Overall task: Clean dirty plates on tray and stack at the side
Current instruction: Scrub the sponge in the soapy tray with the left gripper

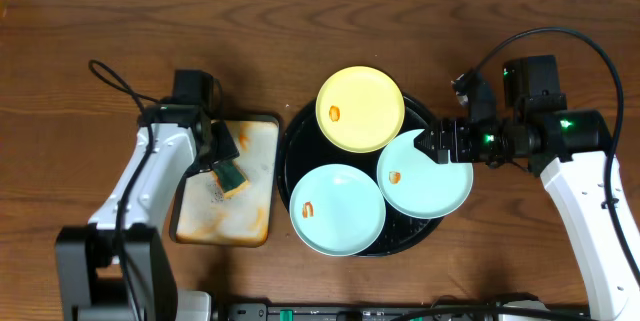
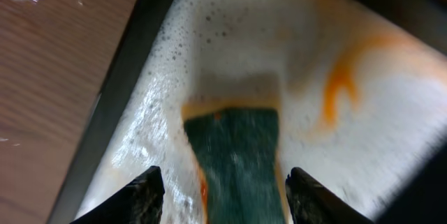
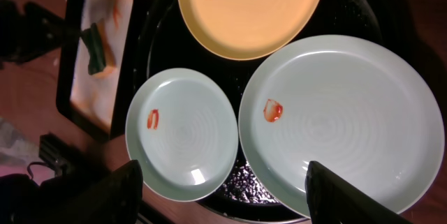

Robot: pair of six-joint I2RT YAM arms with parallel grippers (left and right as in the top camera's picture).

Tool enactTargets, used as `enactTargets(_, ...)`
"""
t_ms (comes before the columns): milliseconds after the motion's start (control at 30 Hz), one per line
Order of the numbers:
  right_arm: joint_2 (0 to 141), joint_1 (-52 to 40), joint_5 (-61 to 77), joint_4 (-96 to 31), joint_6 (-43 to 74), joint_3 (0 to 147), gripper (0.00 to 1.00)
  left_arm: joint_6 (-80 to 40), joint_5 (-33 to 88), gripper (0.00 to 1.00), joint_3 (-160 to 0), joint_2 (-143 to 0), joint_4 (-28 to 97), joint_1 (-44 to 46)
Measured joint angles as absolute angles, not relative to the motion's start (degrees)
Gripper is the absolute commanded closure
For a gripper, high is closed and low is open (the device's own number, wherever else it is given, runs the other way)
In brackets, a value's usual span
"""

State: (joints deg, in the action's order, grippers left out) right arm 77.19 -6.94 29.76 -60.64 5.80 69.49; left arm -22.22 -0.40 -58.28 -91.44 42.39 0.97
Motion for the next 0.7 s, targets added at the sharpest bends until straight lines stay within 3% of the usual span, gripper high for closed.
enactTargets(200, 77.21, -6.94, 29.76, -60.62, 5.85, 69.49, 0.28, -24.23, -0.6, 0.62, -57.65, -97.25, 39.75, 0.97)
enactTargets(333, 77.19, -6.94, 29.76, -60.62, 5.85, 69.49, 0.28, -24.67, 0.05, 0.92, -57.65, -98.91, 38.28, 0.97)
enactTargets(700, 77.21, -6.94, 29.76, -60.62, 5.87, 69.49, 0.28, -19.92, 3.99, 0.92, -58.52, -100.86, 37.06, 0.78)
